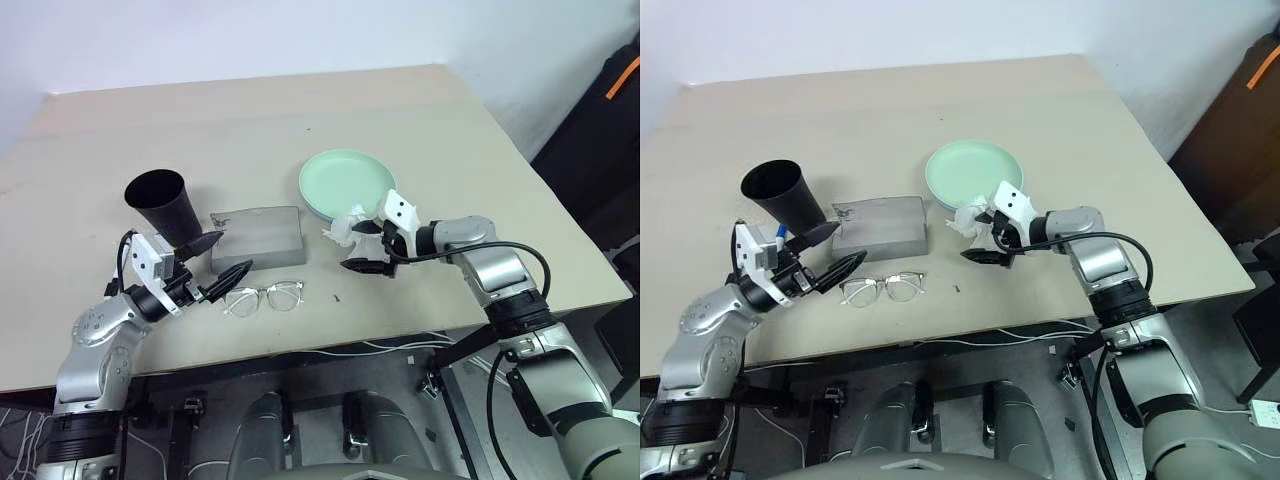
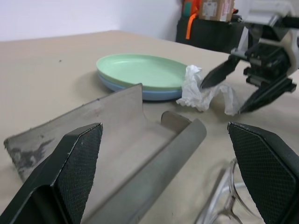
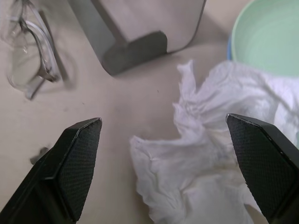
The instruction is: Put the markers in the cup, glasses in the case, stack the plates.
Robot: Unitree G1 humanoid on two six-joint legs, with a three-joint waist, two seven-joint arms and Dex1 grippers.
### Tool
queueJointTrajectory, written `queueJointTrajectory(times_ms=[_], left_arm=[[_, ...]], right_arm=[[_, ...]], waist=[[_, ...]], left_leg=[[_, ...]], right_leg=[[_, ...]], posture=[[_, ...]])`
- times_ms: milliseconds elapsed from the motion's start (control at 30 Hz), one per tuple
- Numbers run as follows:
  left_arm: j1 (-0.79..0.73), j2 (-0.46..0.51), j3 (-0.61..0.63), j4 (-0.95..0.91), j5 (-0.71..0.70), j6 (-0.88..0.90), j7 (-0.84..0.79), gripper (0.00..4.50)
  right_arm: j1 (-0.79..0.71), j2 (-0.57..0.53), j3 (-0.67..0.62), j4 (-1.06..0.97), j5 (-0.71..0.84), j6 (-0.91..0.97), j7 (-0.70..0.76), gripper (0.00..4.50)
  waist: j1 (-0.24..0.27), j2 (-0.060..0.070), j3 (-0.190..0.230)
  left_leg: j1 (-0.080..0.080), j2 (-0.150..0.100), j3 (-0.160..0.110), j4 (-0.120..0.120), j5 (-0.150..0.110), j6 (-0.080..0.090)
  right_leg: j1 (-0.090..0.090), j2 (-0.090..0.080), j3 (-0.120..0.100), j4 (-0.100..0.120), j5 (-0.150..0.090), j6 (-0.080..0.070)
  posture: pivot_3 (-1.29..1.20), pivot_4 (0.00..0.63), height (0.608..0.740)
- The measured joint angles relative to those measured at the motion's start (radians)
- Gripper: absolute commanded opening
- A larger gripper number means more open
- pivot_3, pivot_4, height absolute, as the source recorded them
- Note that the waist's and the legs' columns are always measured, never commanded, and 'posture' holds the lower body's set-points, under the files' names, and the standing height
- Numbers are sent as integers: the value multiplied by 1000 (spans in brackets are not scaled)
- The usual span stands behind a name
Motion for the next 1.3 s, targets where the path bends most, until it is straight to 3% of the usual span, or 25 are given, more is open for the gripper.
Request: queueJointTrajectory(times_ms=[100, 233, 567, 800, 1100, 1300], left_arm=[[-1, -7, -15, 1, 10, 0, 0, 4500], [-7, -24, -16, -3, 9, 1, 16, 4500], [14, -22, -13, -15, 9, 4, 28, 4500], [17, -16, -1, -15, 5, 3, 26, 4500], [30, -13, 11, -10, 4, -4, 23, 4500], [36, -13, 25, -10, 4, -18, 27, 4500]], right_arm=[[-12, 6, 41, 71, -59, -53, -18, 4497], [-39, 11, 62, 84, -79, -45, -13, 3624], [-49, -20, -29, -52, 20, 80, 28, 29], [-150, 25, -106, 7, 62, 73, -31, 29], [-433, 166, -165, 611, -5, -89, -314, 29], [-486, 198, -176, 812, -40, -186, -369, 1725]], waist=[[-2, 0, 0], [-2, -1, 0], [0, 0, 0], [-4, 0, 0], [-3, 0, 0], [-6, 0, 0]], left_leg=[[0, 0, 2, 0, 0, 1], [2, 1, 3, 0, 0, 0], [1, 1, 3, 0, 0, 0], [1, 1, 4, 0, 0, 0], [1, 1, 6, 0, 0, 1], [0, 1, 8, -1, 2, 4]], right_leg=[[-1, 1, 2, 0, 1, 2], [0, 2, 3, 1, 1, 2], [-2, 1, 4, 0, 1, 0], [-3, 2, 5, 1, 1, 0], [-3, 2, 6, 1, 5, -1], [-3, 2, 7, 1, 4, 2]], posture=[[0, 150, 740], [0, 150, 740], [0, 150, 740], [0, 150, 740], [0, 150, 740], [0, 150, 740]])
